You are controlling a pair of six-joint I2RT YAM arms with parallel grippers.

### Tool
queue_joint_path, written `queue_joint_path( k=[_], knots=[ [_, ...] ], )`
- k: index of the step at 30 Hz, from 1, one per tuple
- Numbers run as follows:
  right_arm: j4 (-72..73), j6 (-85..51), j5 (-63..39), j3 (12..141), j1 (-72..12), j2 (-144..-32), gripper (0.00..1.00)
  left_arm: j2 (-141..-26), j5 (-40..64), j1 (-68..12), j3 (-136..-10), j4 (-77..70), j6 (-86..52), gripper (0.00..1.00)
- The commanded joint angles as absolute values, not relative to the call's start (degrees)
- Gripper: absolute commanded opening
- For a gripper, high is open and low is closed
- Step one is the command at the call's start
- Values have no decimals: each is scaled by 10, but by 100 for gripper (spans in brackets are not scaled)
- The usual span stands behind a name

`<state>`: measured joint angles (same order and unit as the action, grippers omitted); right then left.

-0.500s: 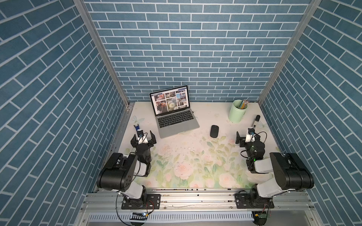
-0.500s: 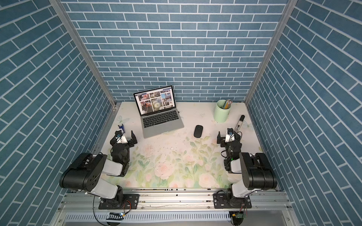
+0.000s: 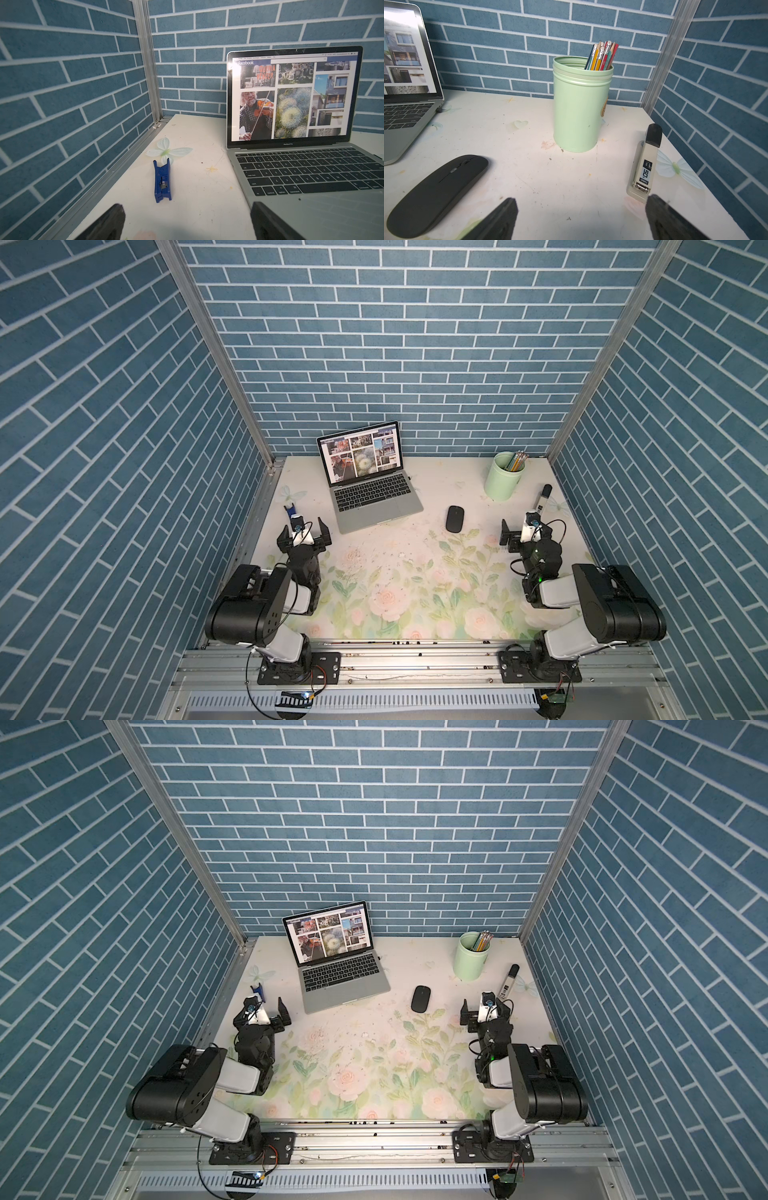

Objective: Remove the wireless mouse receiver from the laptop
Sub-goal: Pick up the mouse from the center of the board.

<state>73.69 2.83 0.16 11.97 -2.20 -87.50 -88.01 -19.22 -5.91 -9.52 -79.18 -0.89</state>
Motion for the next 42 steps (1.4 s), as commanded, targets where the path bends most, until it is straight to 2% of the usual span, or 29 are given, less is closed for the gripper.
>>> queue_joint_path(
  k=[1, 7, 9, 10, 12, 15, 17, 20, 21, 23, 25, 26, 29, 35, 42],
  knots=[
    [736, 25, -2, 126, -22, -879, 100, -878, -187, -54, -102, -790, -13, 100],
    [737, 21, -11, 126, -18, -878, 98, -876, -162, -43, -106, -777, -19, 99],
    [658, 22, -2, 154, -20, -851, 89, -867, -177, -47, -110, -766, -16, 100],
    [551, 25, -7, 193, -23, -822, 87, -847, -181, -50, -124, -728, -12, 100],
    [343, 43, 2, 293, -45, -778, 87, -787, -230, -72, -204, -542, -4, 100],
    [170, 70, 147, 396, -134, -749, 88, -756, -274, -79, -385, -260, -43, 100],
    [41, 67, 231, 480, -196, -768, 88, -770, -292, -80, -509, -96, -68, 100],
    [-164, -32, 308, 611, -260, -830, 89, -810, -290, -83, -674, 116, -105, 100],
    [-261, -117, 320, 670, -275, -863, 90, -825, -291, -87, -728, 188, -118, 100],
    [-350, -199, 283, 726, -290, -900, 89, -833, -289, -93, -786, 276, -136, 100],
    [-377, -233, 224, 750, -307, -928, 89, -827, -284, -95, -812, 335, -160, 100],
    [-382, -245, 202, 757, -317, -941, 92, -823, -275, -95, -819, 356, -165, 100],
    [-392, -263, 186, 776, -345, -992, 97, -817, -236, -95, -833, 403, -174, 99],
    [-412, -303, 163, 833, -351, -1106, 98, -866, -196, -95, -872, 491, -188, 100],
    [-425, -351, 159, 901, -347, -1155, 98, -899, -241, -95, -861, 493, -181, 100]
  ],
)
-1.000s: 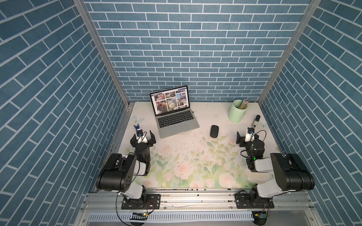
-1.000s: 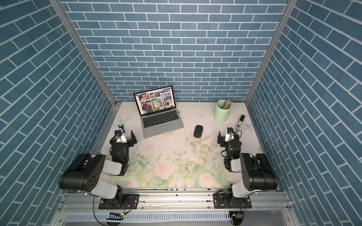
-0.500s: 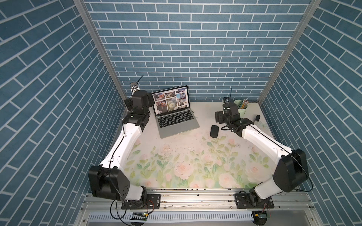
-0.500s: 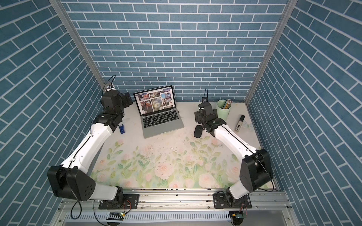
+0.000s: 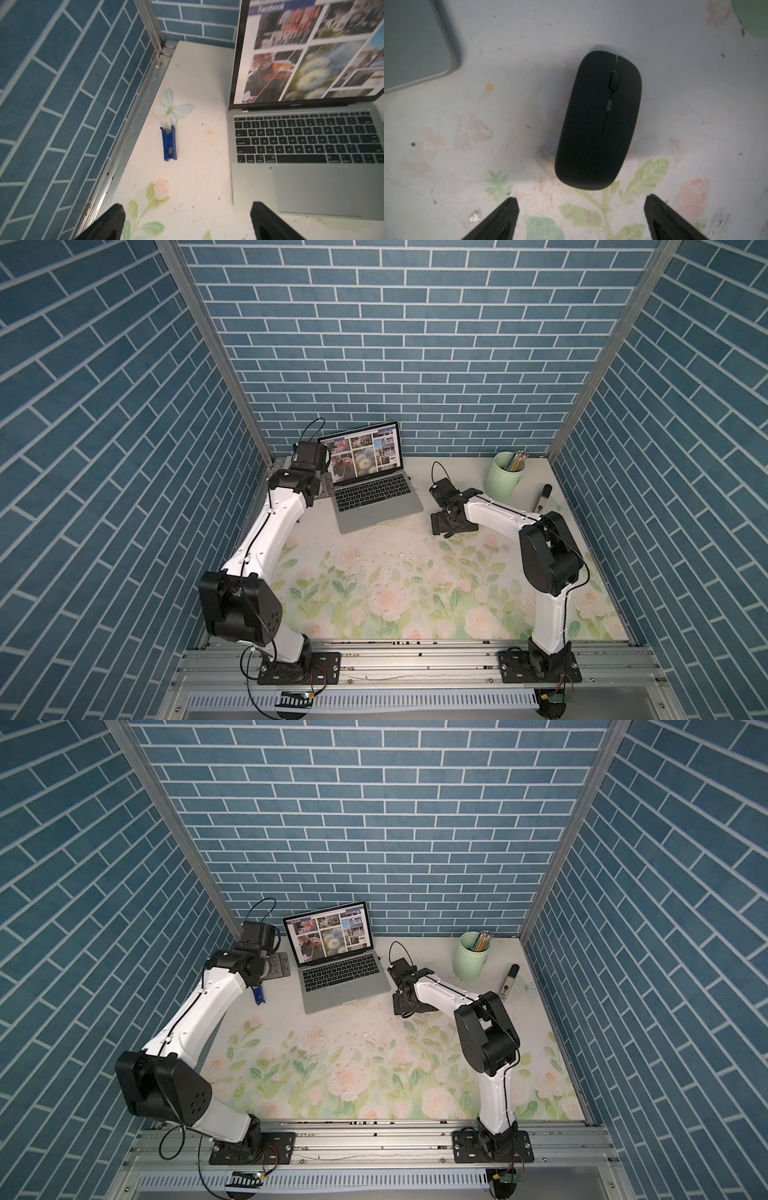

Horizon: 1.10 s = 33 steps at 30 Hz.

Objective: Remove the wireless mouse receiver from the laptop
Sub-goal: Pick up the mouse from the center of the board.

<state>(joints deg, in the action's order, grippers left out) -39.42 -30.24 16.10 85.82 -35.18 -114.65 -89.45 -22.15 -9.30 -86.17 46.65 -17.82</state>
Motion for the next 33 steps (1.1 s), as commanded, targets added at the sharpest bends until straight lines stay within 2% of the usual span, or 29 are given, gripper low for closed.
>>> queue_joint_path(
  k=[1, 8, 16, 22, 33],
  knots=[
    [-427, -354, 155, 909, -346, -1162, 98, -902, -244, -95, -859, 490, -178, 100],
    [-435, -386, 149, 935, -341, -1200, 98, -939, -238, -95, -848, 460, -156, 100],
    [-428, -408, 174, 893, -330, -1183, 99, -971, -221, -95, -842, 437, -145, 100],
    [-400, -419, 153, 861, -314, -1178, 98, -991, -220, -95, -842, 431, -140, 100],
    [-357, -432, 105, 846, -310, -1203, 91, -1018, -222, -95, -842, 429, -134, 100]
  ],
)
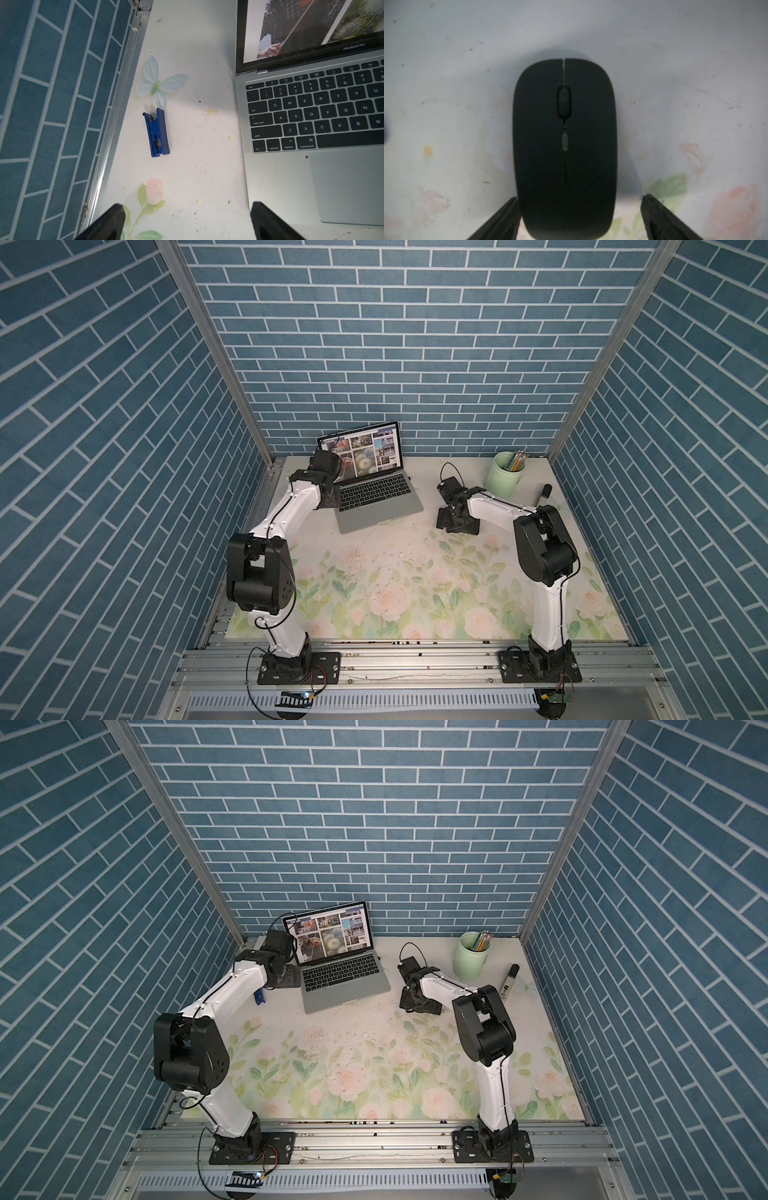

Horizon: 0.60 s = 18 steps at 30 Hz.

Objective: Remove the wireless mouse receiver from the laptop
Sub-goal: Pick up the mouse from the center of the board.

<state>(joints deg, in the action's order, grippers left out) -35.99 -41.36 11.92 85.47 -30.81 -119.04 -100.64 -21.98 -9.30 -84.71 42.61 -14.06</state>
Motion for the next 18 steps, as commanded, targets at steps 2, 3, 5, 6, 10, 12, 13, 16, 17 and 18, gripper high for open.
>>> queue_joint_path(
  k=[2, 3, 5, 6, 10, 12, 13, 16, 17, 18],
  knots=[
    [-358, -432, 105, 845, -310, -1203, 89, -1021, -221, -95, -841, 429, -134, 99],
    [-358, -431, 106, 845, -310, -1202, 88, -1023, -220, -95, -842, 428, -135, 100],
    [-360, -429, 108, 844, -310, -1201, 87, -1025, -218, -95, -842, 428, -134, 100],
    [-361, -427, 110, 843, -310, -1201, 86, -1026, -216, -95, -842, 428, -135, 99],
    [-360, -422, 109, 843, -310, -1207, 81, -1027, -215, -95, -842, 428, -136, 100],
    [-359, -416, 108, 845, -310, -1212, 79, -1028, -213, -95, -841, 429, -136, 100],
    [-359, -414, 108, 846, -310, -1213, 78, -1028, -213, -95, -842, 429, -137, 100],
    [-360, -407, 112, 847, -310, -1216, 76, -1029, -212, -95, -842, 431, -137, 100],
    [-360, -405, 114, 846, -310, -1217, 76, -1029, -212, -95, -842, 431, -137, 100],
    [-360, -402, 116, 846, -310, -1217, 74, -1030, -211, -95, -842, 432, -138, 100]
  ],
)
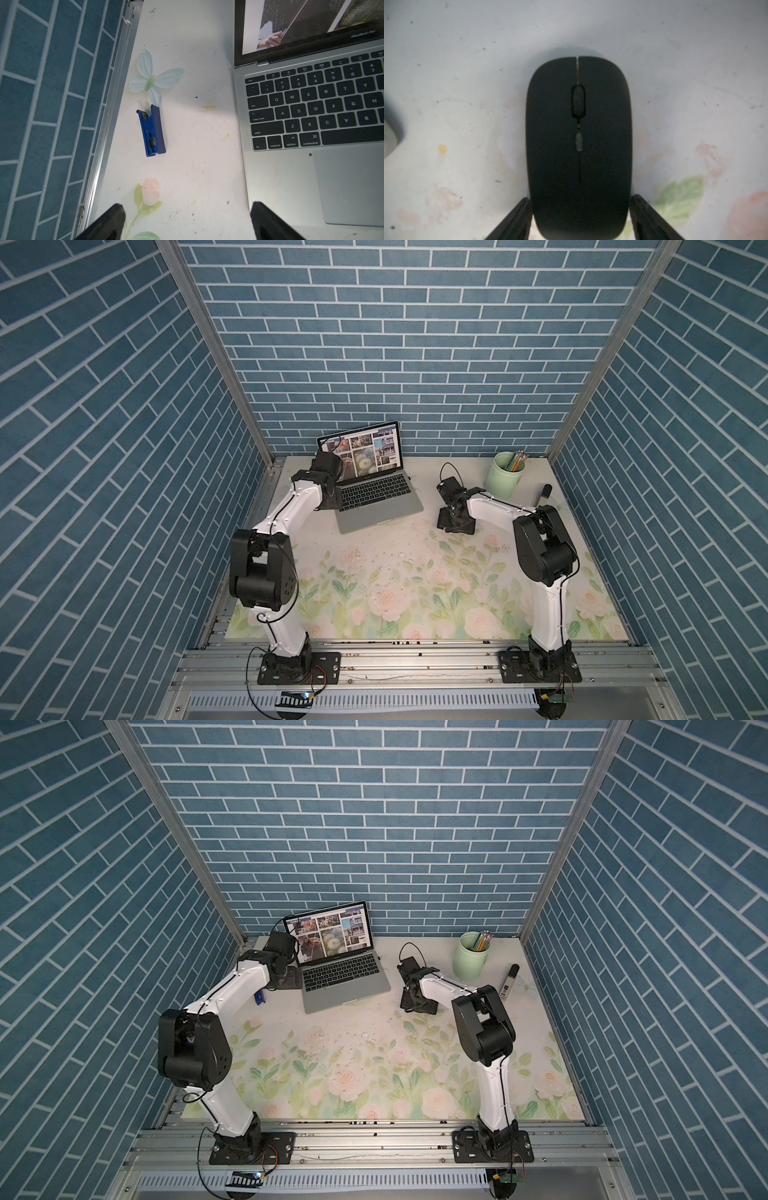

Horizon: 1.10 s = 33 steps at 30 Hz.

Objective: Remove the wireless mouse receiver from the laptop
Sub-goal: Pick up the mouse from the center of the board.

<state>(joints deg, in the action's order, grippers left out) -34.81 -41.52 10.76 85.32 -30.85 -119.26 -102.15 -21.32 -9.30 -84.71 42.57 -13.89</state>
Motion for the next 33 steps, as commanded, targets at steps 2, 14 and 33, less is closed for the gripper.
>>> queue_joint_path(
  k=[2, 14, 33],
  knots=[
    [-360, -398, 119, 845, -310, -1218, 73, -1031, -210, -95, -843, 432, -139, 100],
    [-352, -375, 134, 827, -310, -1215, 56, -1032, -190, -100, -847, 434, -143, 100],
    [-239, -127, 49, 674, -351, -903, 55, -905, 175, -145, -808, 281, -240, 100]
  ],
)
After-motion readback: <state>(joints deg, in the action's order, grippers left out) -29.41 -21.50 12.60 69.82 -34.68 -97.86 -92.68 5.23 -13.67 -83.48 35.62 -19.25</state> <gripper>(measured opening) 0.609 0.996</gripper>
